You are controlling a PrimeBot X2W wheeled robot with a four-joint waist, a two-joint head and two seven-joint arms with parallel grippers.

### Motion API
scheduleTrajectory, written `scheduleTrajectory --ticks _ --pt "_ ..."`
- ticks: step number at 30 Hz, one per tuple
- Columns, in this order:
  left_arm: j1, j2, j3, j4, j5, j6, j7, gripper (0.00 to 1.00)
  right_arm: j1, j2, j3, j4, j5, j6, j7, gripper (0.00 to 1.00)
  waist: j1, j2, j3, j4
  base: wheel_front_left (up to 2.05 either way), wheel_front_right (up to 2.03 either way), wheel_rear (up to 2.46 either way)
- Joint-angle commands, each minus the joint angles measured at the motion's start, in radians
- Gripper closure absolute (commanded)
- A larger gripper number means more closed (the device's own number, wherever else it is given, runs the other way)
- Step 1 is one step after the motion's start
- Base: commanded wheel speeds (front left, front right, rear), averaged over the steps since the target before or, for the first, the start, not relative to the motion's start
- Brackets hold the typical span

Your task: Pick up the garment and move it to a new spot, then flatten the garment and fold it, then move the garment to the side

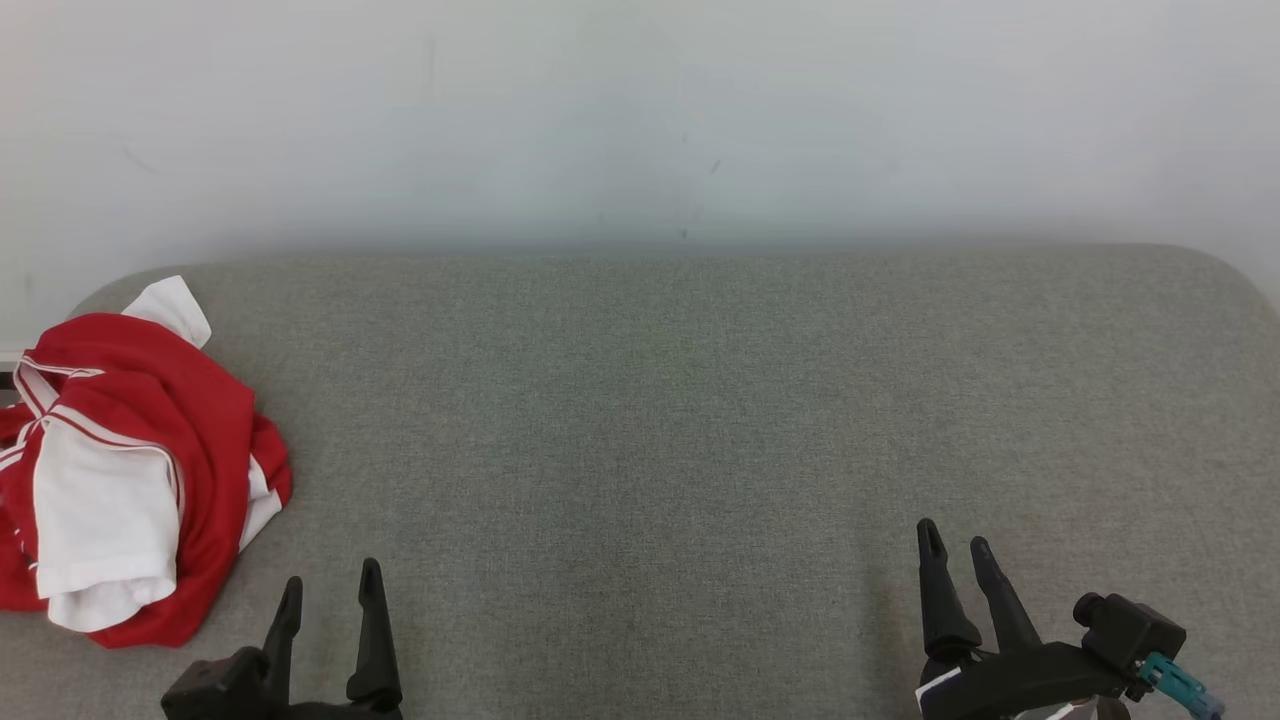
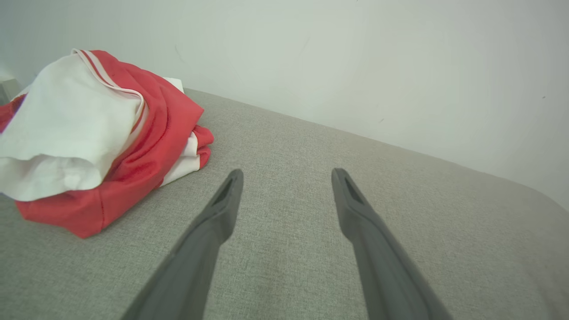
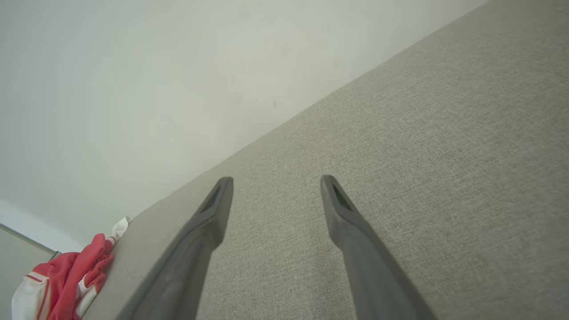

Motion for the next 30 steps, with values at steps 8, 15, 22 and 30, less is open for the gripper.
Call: scheduleTrajectory --ticks 8,15,22,30 --pt "0.008 0.018 -0.015 -0.025 0.087 0.024 -0.027 0.0 -0.002 0.0 -0.003 0.018 -0.091 -0.001 -0.027 0.0 0.0 0.0 -0.003 0.001 0.0 0.0 0.0" --pt "0.009 0.009 -0.01 -0.013 0.11 0.018 -0.043 0.0 -0.009 0.0 0.001 0.033 -0.144 -0.001 -0.042 0.0 0.0 0.0 0.001 0.001 0.0 0.0 0.0" --pt "0.005 -0.009 0.011 0.019 0.127 -0.005 -0.058 0.0 -0.014 0.0 0.009 0.049 -0.207 -0.002 -0.056 0.0 0.0 0.0 0.003 0.004 0.0 0.0 0.0" --pt "0.001 -0.026 0.037 0.038 0.168 -0.025 -0.073 0.0 -0.016 0.0 0.015 0.062 -0.272 -0.002 -0.073 0.0 -0.0001 0.0 0.005 0.006 0.0 0.0 0.0"
